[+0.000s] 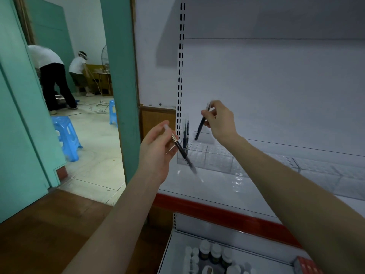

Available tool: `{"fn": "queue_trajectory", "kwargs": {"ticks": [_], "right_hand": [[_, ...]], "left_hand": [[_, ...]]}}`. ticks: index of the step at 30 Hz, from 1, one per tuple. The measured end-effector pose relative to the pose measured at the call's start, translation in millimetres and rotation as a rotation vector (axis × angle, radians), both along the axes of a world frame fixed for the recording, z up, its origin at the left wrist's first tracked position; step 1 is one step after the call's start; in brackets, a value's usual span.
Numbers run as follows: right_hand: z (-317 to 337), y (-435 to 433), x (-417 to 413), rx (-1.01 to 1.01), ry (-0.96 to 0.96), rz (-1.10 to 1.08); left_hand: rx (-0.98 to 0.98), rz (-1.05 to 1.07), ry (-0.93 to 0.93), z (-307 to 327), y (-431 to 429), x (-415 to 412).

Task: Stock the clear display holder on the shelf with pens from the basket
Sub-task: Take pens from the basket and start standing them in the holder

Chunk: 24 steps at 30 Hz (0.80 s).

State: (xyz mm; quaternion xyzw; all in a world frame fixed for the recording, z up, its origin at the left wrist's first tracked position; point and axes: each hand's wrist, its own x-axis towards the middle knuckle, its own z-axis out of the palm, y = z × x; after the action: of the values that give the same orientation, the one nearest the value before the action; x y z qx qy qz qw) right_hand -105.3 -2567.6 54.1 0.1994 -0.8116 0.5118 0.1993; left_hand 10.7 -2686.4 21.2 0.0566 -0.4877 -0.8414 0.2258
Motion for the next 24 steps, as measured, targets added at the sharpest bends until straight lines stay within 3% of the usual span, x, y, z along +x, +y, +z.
{"fn": "queue_trajectory", "kwargs": {"ticks": [5,16,24], "right_hand": [[-1,-9,-8,0.073,-0.018,0.028],[-12,-15,-16,0.357,-0.069,0.037],[-29,-15,-22,0.372,-0.087,0.022]], "left_hand": [[0.009,0.017,-0.028,-15,-7,-2],[0.247,-0.037,-0.078,-35,-13,0],[0.406,-0.068,-0.065,-39,-15,0]]}}
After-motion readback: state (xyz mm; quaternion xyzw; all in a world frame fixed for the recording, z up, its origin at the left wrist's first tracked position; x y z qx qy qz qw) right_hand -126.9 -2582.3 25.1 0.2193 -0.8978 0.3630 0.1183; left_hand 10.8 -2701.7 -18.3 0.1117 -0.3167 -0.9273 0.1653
